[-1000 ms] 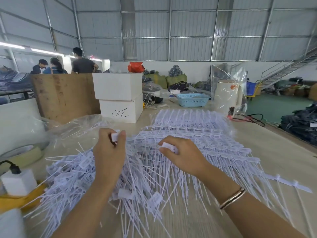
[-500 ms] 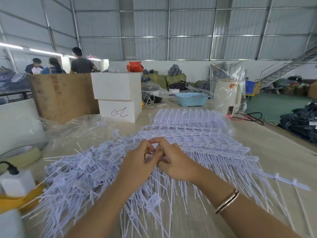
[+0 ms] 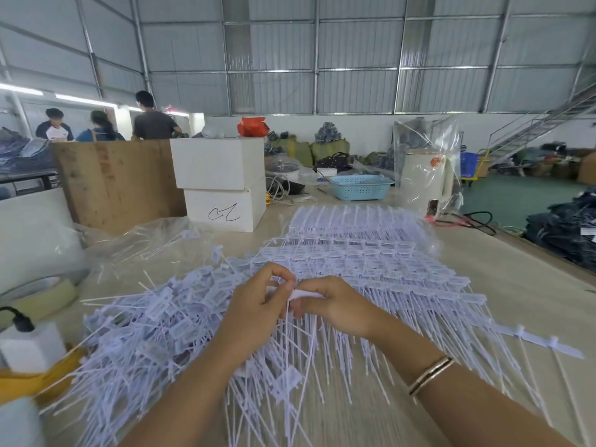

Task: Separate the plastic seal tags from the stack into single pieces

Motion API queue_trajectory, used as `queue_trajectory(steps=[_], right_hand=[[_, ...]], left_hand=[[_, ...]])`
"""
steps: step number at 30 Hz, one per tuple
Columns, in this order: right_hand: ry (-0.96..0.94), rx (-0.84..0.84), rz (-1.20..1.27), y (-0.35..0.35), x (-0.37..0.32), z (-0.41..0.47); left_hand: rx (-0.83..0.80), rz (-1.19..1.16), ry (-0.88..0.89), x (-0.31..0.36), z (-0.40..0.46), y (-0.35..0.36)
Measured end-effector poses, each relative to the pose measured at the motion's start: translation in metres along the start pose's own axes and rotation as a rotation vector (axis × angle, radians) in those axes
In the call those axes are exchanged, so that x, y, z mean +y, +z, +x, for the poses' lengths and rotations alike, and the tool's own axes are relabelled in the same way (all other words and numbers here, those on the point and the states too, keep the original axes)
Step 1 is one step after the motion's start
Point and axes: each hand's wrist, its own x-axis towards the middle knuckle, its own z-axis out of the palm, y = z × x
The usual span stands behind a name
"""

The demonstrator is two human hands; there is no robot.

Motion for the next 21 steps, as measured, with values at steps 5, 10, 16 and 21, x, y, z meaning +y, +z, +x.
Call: queue_trajectory(steps=[5,10,16,21], right_hand=[[-0.063,0.062,-0.043,0.004,0.001,0.001],[-0.208,0.172,-0.123,0.005,-0.004,0.000],[-0.107,0.222,0.150,-0.007,-0.002,-0.001],[0.047,0.202,0.323,-0.015,0.004,0.004]], left_hand=[[0.015,-0.205,-0.116,0.003,0.002,-0.003],[0.192,-0.486,-0.292,0.000,0.009,-0.009],[0.452,-0.050,-0.030,-0.005,0.010,-0.028],[0.607,0.296,-0.021,-0.025,0.012,-0.050]])
